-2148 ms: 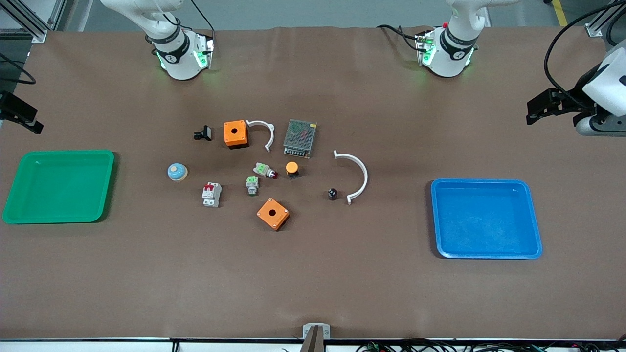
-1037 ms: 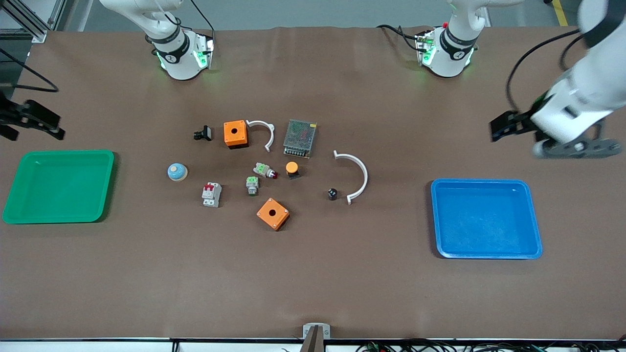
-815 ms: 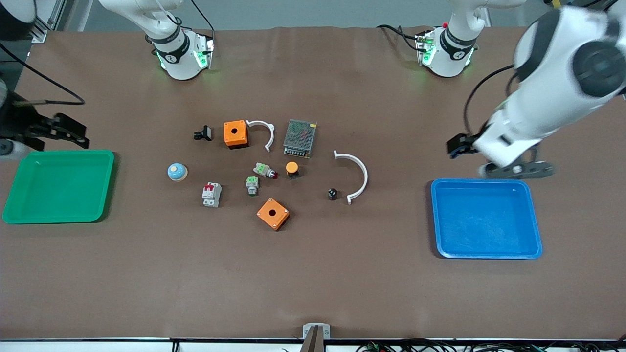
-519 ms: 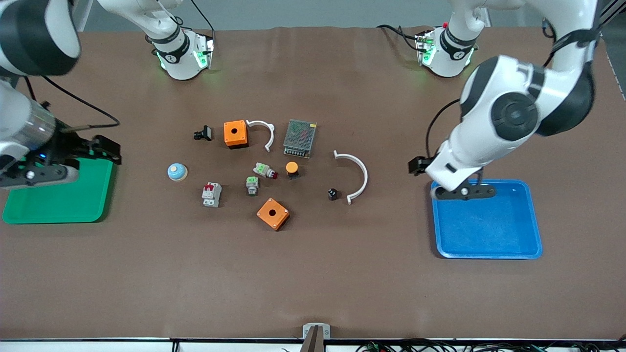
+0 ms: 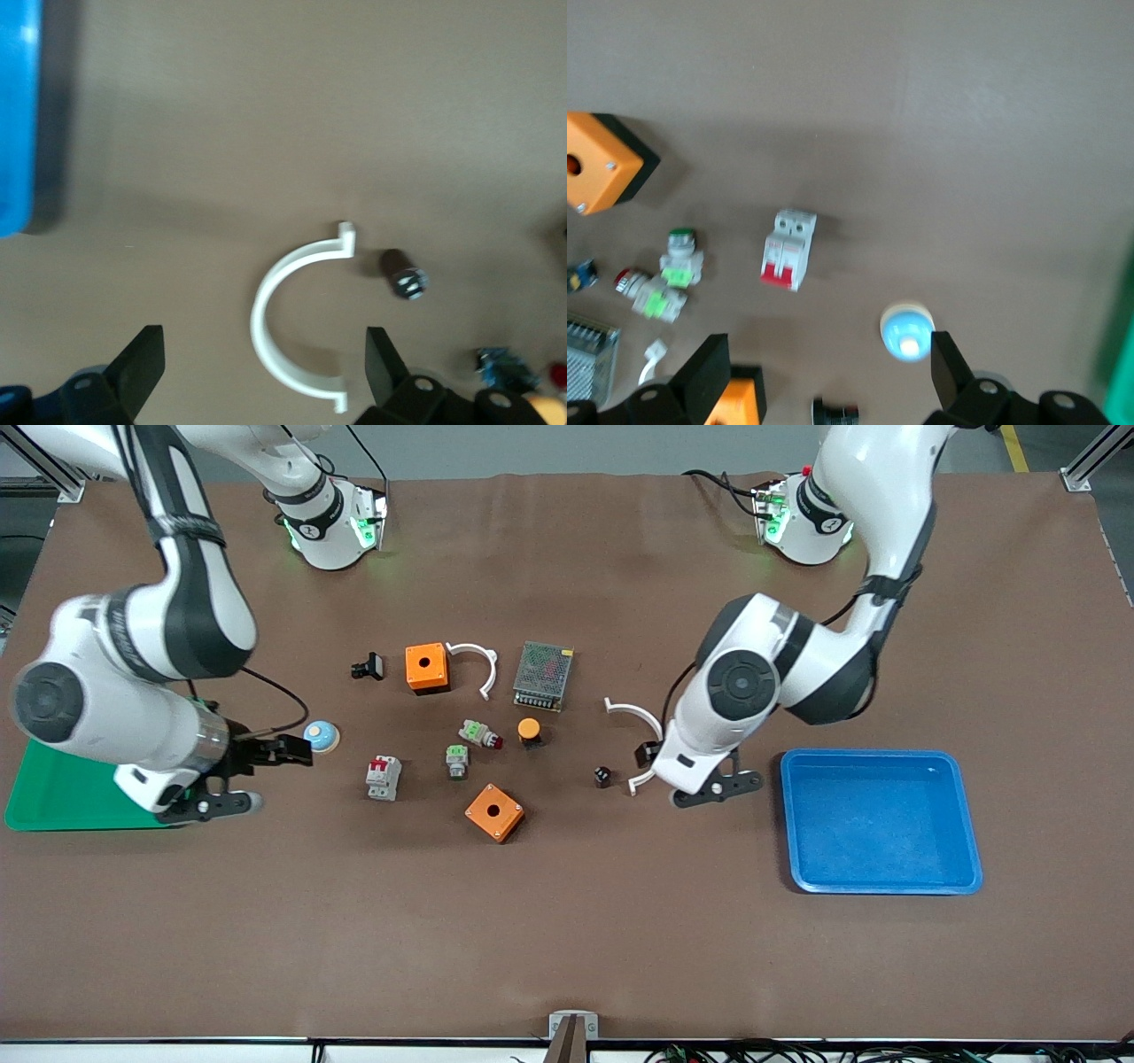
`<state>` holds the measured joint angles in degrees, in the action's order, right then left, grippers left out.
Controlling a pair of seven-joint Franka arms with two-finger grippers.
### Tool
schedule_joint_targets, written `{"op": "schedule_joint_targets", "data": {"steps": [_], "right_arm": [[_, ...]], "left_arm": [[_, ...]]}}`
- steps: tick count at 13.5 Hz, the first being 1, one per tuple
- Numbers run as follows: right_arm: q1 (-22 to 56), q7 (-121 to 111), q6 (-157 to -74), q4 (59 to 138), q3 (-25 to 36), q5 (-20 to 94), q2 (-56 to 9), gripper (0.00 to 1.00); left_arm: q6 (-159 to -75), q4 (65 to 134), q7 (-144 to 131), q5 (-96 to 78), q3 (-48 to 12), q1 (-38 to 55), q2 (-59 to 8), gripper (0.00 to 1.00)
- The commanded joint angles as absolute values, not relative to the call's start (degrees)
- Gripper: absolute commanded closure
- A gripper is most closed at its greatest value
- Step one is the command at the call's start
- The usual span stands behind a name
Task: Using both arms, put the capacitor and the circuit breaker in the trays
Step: 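Reach the right gripper to the breaker while the left gripper reaches the capacitor, then close the right gripper on the breaker while the left gripper grips the capacitor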
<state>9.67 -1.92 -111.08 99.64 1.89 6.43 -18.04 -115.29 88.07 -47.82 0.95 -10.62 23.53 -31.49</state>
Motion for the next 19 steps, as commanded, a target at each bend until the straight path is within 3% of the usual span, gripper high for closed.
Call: {"op": "schedule_joint_targets", "data": {"steps": [1,7,10,18,19], "right_arm": [[13.52,3.22,-119.59,106.25,2.37,7.38,-18.36,0.00],[16.26,9.14,-126.56,106.79,2.46,7.03,-26.62,0.00],[16.52,9.32,-128.31,108.19,2.37,7.03,-27.42,0.00],[18.10,11.59,-133.14,110.74,2.29,7.47,-29.18,0.01],[18.71,12.21,-134.20,111.44,2.29,7.47,-29.09,0.10]], "left_arm": [[-119.95,86.13,-51.84,0.79,-10.20,25.13,-35.50,0.00],[-129.09,81.65,-64.58,1.05,-9.58,30.76,-44.11,0.02],[-131.13,81.48,-66.53,0.97,-9.58,31.64,-46.75,0.17],[-132.01,81.56,-69.87,1.23,-9.49,32.17,-48.87,0.29],[-132.10,81.56,-70.13,1.58,-9.49,32.17,-49.04,0.31]]}}
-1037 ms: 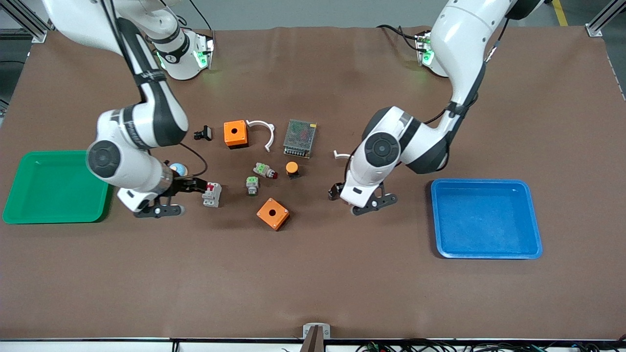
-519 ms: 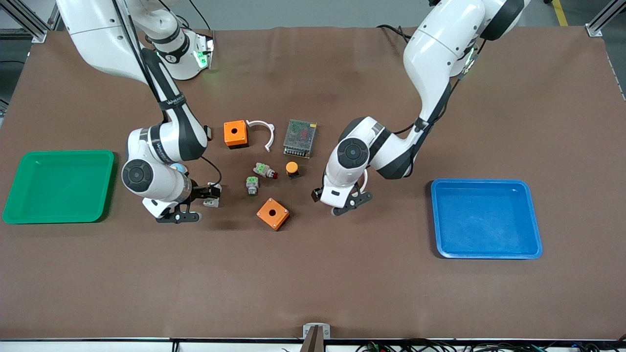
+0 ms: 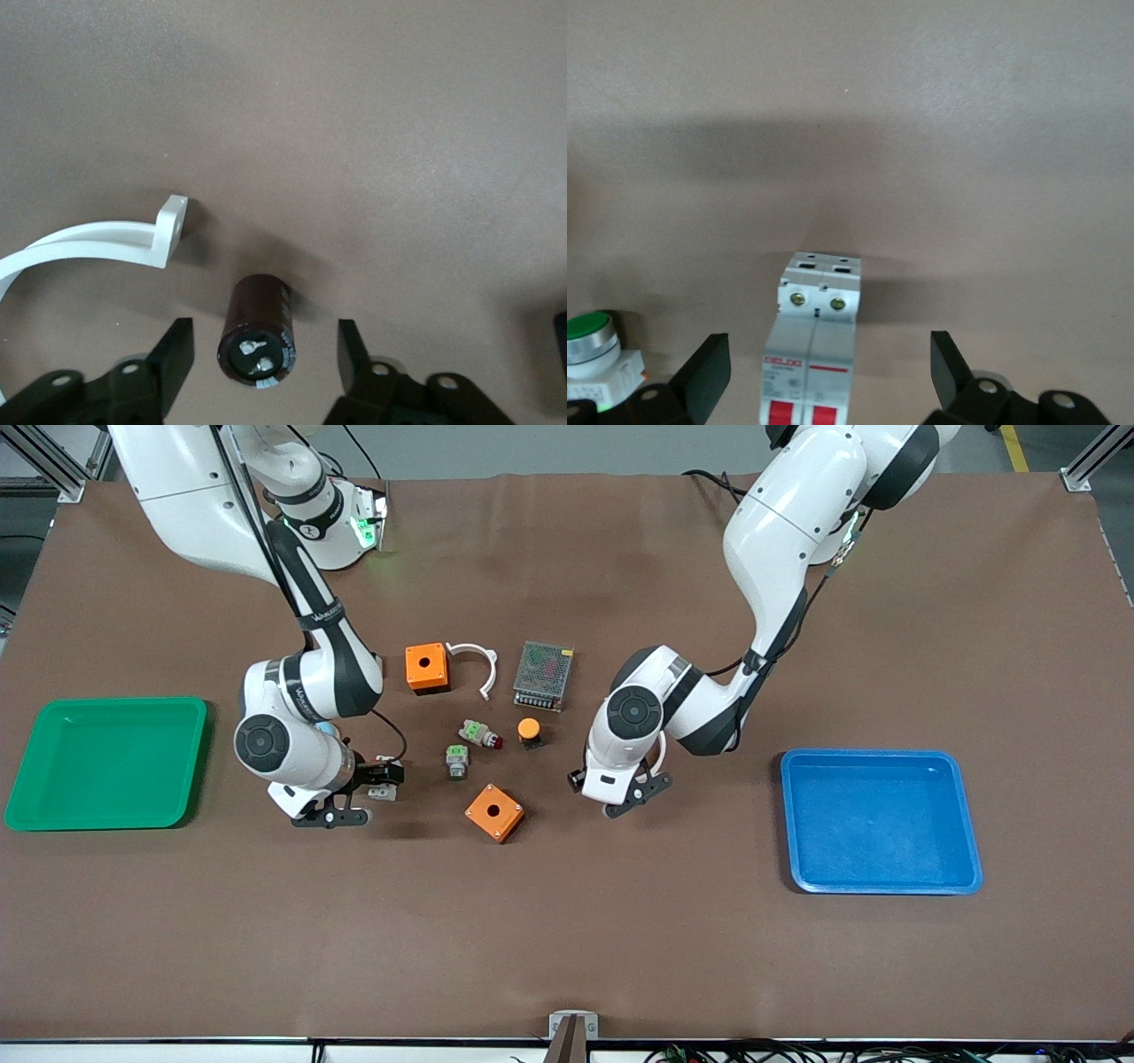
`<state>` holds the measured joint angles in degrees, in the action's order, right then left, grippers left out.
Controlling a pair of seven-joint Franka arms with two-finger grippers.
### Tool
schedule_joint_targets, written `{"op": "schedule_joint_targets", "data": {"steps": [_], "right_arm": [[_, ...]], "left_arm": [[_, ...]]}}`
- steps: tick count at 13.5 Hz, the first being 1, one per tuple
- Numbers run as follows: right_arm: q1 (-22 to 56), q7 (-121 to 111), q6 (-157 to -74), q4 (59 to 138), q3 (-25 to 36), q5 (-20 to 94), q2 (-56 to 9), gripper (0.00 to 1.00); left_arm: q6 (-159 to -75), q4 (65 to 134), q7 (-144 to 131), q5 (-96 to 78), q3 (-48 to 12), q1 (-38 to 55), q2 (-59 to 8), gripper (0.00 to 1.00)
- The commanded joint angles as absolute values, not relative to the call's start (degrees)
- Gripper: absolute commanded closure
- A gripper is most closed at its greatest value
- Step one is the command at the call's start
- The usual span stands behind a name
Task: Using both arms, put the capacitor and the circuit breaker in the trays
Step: 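Close the right gripper on the breaker while the left gripper grips the capacitor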
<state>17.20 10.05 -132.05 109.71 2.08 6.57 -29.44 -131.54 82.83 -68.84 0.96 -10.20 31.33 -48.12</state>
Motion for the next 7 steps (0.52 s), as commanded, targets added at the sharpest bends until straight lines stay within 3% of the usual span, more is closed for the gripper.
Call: {"op": "schedule_joint_targets", "data": {"steps": [1,2,4,7], "right_arm": [[18.98,12.30,-134.56,111.62,2.37,7.47,-29.09,0.23],[18.90,12.30,-134.56,111.62,2.37,7.47,-29.09,0.36],[18.63,12.30,-134.47,111.62,2.29,7.47,-29.00,0.60],[18.54,12.48,-133.42,111.53,2.29,7.47,-28.74,0.85]], "left_arm": [[-132.10,81.65,-70.22,1.58,-9.49,32.08,-49.04,0.34],[-132.10,81.65,-70.49,1.50,-9.49,32.08,-49.04,0.41],[-132.10,81.65,-71.62,1.32,-9.49,31.99,-48.69,0.67],[-132.01,81.65,-73.30,1.41,-9.49,31.38,-47.38,0.96]]}}
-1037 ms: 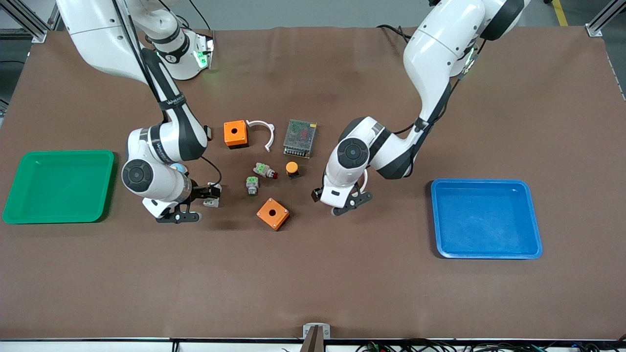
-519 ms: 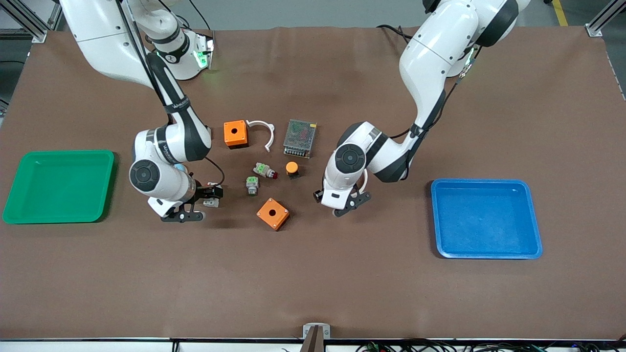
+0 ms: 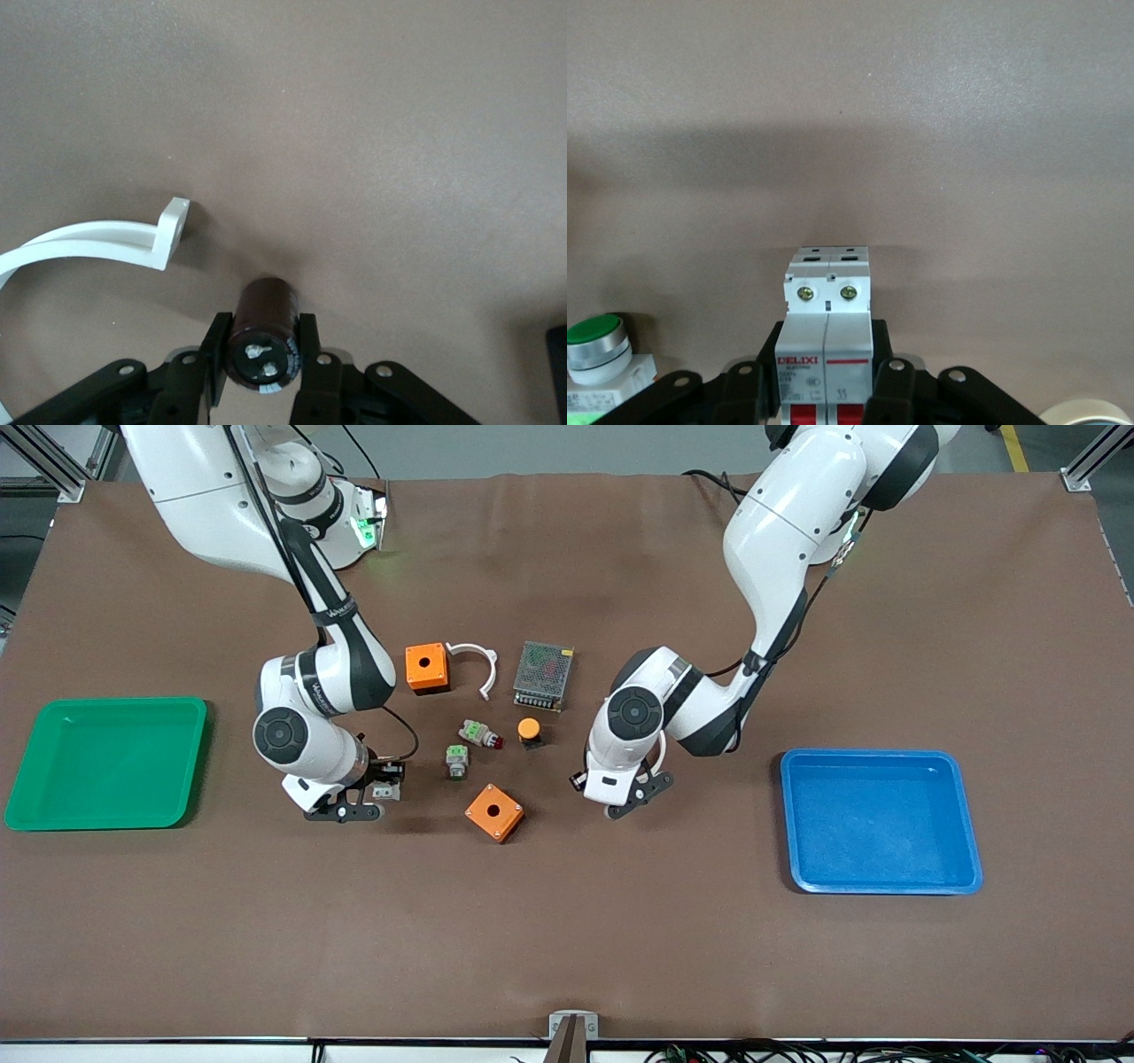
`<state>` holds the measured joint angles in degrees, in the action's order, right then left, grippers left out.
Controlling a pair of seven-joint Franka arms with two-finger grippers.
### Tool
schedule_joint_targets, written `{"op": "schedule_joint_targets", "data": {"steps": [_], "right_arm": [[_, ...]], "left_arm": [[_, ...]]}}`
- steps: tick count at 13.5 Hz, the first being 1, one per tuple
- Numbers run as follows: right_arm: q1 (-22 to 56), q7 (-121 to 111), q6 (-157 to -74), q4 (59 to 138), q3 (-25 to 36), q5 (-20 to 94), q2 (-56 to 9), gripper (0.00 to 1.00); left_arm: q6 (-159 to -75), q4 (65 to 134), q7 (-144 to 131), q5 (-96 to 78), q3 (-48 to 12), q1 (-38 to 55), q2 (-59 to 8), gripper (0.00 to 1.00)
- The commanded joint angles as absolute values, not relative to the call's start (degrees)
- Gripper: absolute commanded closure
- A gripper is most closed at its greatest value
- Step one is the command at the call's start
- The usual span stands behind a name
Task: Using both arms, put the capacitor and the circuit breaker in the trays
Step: 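Carry the breaker to the green tray while the left gripper carries the capacitor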
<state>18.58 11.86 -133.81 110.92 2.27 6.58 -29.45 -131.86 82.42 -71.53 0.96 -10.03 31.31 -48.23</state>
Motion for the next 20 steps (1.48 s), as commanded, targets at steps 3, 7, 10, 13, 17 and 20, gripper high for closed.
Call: {"op": "schedule_joint_targets", "data": {"steps": [3,7,10,13,17,20], "right_arm": [[16.01,11.52,-129.05,110.57,2.46,7.38,-25.94,0.88],[6.45,1.36,-113.51,102.51,2.81,6.50,-21.89,0.87],[-2.43,-9.10,-106.80,99.33,4.48,2.48,-19.86,0.87],[-13.59,-21.50,-106.79,97.21,4.57,1.49,-20.48,0.87],[-22.22,-26.72,-110.90,96.42,4.48,-4.37,-24.34,0.86],[-25.57,-28.55,-112.58,96.59,4.48,-5.01,-27.94,0.86]], "left_arm": [[-130.18,82.35,-75.32,1.67,-9.40,27.79,-41.24,1.00],[-122.37,82.44,-71.31,3.25,-9.40,20.50,-33.33,1.00],[-116.12,82.44,-56.12,3.16,-9.49,13.30,-30.15,1.00],[-111.37,82.70,-41.00,3.16,-9.58,6.53,-29.71,1.00],[-111.09,87.09,-25.70,3.25,-9.58,-1.82,-29.35,1.00],[-112.06,88.68,-15.41,3.25,-9.58,-7.72,-31.72,1.00]]}}
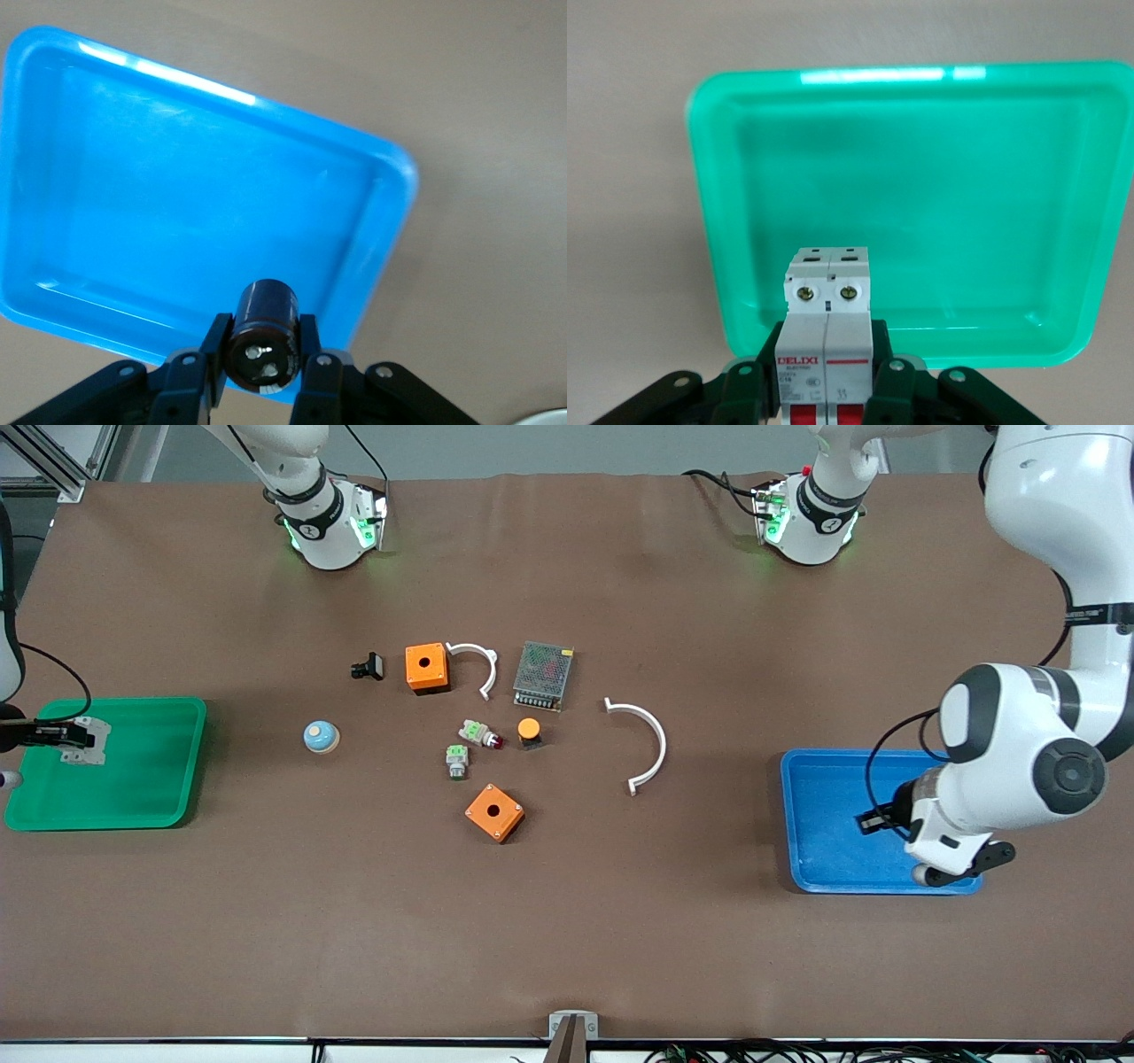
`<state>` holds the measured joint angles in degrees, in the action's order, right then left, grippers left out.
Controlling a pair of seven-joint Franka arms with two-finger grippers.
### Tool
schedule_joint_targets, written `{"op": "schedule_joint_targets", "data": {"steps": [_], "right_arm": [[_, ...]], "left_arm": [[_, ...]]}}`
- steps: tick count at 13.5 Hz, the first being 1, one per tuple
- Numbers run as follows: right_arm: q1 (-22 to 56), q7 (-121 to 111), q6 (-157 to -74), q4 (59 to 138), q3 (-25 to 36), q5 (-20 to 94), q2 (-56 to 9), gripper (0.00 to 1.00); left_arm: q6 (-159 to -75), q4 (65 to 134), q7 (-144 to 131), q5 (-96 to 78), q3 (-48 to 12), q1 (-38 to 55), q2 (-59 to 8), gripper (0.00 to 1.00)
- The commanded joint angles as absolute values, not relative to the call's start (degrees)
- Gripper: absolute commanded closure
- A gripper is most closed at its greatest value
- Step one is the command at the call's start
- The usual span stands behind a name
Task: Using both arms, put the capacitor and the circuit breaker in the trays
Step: 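Carry the breaker to the green tray while the left gripper carries the capacitor, then open both grippers, releasing the breaker and capacitor into the trays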
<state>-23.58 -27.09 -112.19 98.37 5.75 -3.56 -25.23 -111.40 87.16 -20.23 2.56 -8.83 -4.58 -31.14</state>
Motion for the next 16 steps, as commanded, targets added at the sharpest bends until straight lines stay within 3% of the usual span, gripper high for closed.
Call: {"op": "schedule_joint_targets", "data": {"steps": [1,5,10,13,14,15,16], "right_arm": [[-26.19,-29.78,-114.85,96.94,4.48,-5.01,-29.17,0.86],[-28.82,-31.99,-120.04,97.82,4.48,-4.92,-33.92,0.84],[-29.88,-32.61,-125.32,99.32,4.40,-4.57,-34.63,0.82],[-30.06,-32.61,-126.83,99.58,4.39,-4.40,-35.24,0.76],[-29.97,-32.61,-126.91,99.58,4.39,-4.39,-35.24,0.56],[-30.06,-32.61,-126.83,99.49,4.39,-4.31,-35.24,0.22],[-30.06,-32.61,-126.74,99.41,4.31,-4.22,-35.16,0.00]], "left_arm": [[-112.67,88.68,-13.03,3.25,-9.58,-9.13,-32.51,1.00],[-116.79,91.39,-4.50,3.25,-9.49,-12.92,-34.45,1.00],[-121.11,92.81,-2.81,5.62,-9.49,-13.97,-37.87,1.00],[-121.90,92.72,-2.81,5.71,-9.49,-13.54,-39.37,0.96],[-121.90,92.72,-2.81,5.80,-9.49,-13.54,-39.46,0.90],[-121.90,92.55,-2.81,5.80,-9.49,-13.45,-39.64,0.74],[-121.90,92.37,-2.81,5.80,-9.49,-13.27,-39.55,0.49]]}}
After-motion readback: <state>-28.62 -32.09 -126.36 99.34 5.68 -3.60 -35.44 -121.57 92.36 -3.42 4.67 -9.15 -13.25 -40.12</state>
